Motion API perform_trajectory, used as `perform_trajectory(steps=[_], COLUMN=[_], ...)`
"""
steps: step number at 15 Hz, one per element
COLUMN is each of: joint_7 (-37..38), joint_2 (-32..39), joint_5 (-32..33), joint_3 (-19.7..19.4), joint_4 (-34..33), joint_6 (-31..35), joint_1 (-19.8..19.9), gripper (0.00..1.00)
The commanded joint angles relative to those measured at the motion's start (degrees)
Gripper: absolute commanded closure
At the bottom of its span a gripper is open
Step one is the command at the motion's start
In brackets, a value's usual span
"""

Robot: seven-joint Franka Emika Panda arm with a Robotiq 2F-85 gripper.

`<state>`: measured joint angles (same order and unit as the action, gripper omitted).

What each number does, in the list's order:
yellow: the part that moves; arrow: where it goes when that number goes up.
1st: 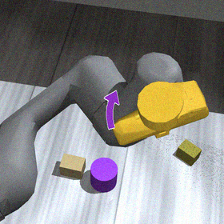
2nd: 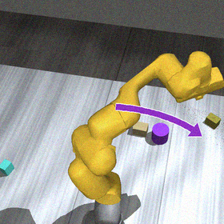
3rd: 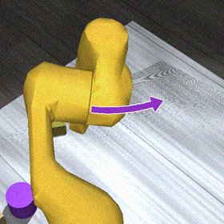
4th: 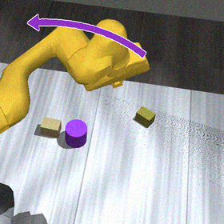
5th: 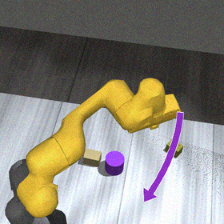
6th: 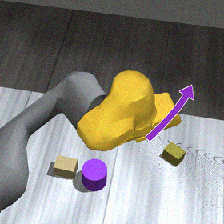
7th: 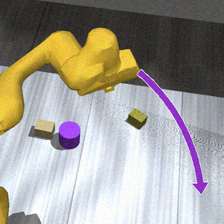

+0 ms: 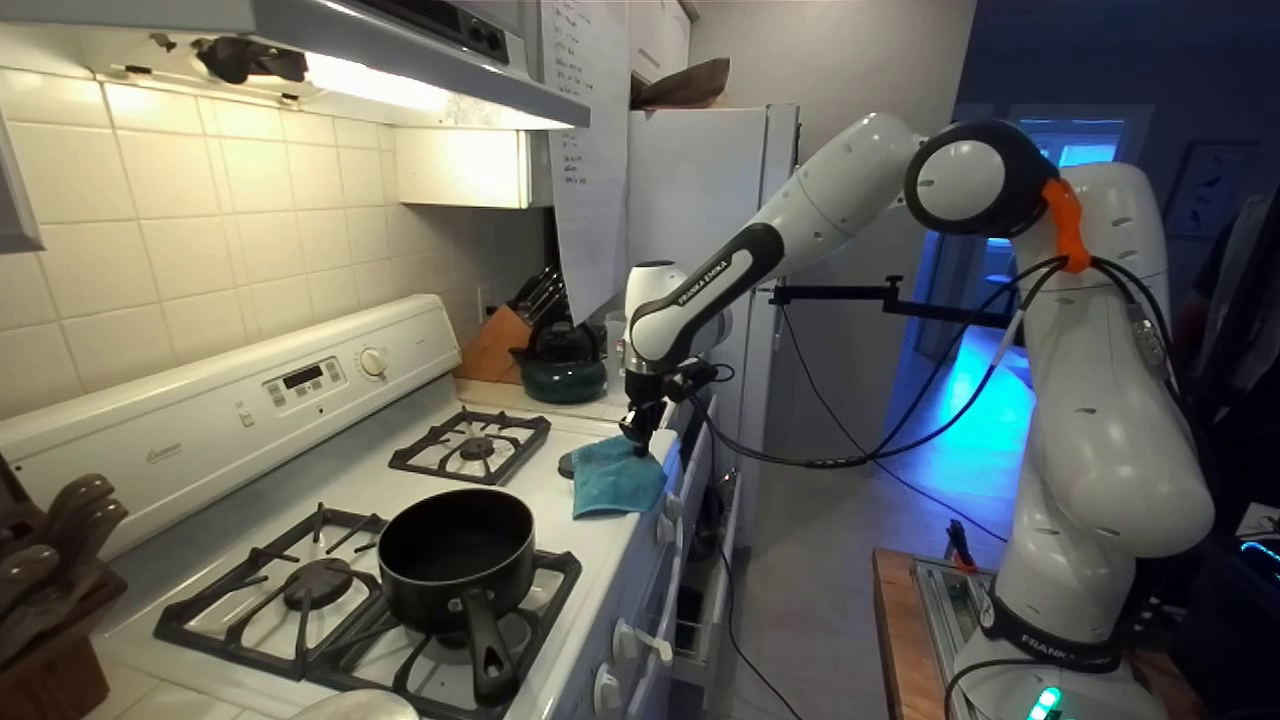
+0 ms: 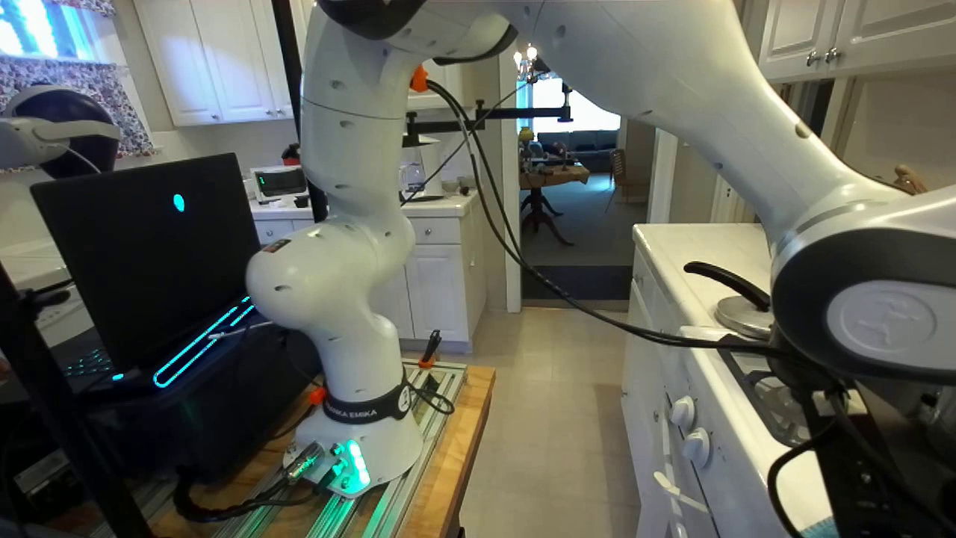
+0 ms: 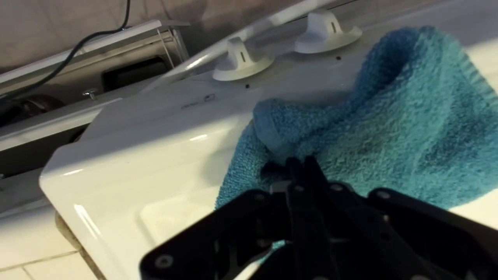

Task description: Pick up the blue towel and clean the right bottom plate of the stove

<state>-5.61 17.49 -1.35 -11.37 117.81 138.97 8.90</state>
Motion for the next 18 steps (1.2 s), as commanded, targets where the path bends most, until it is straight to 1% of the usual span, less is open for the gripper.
perform_trajectory(steps=[1,6,8,12,14,15,18], joint_7=[1.67,2.52,0.63,1.38,0.53,0.83,0.81], joint_2=[-0.84,-0.01,0.13,0.62,-0.25,-0.14,-0.14], joint_5=[3.58,3.76,0.22,-4.53,-6.50,-3.93,-4.91], joint_3=[-1.12,-2.22,-1.05,0.25,1.16,0.22,0.80], joint_4=[-0.97,-3.25,-4.19,-5.65,-5.06,-4.32,-4.56], joint_6=[-2.67,-1.90,-2.37,-1.62,-0.80,-0.51,-0.51], joint_1=[1.25,2.44,3.74,4.85,4.93,4.50,4.43], gripper=[0.99,0.99,0.99,0.99,0.99,0.96,0.96])
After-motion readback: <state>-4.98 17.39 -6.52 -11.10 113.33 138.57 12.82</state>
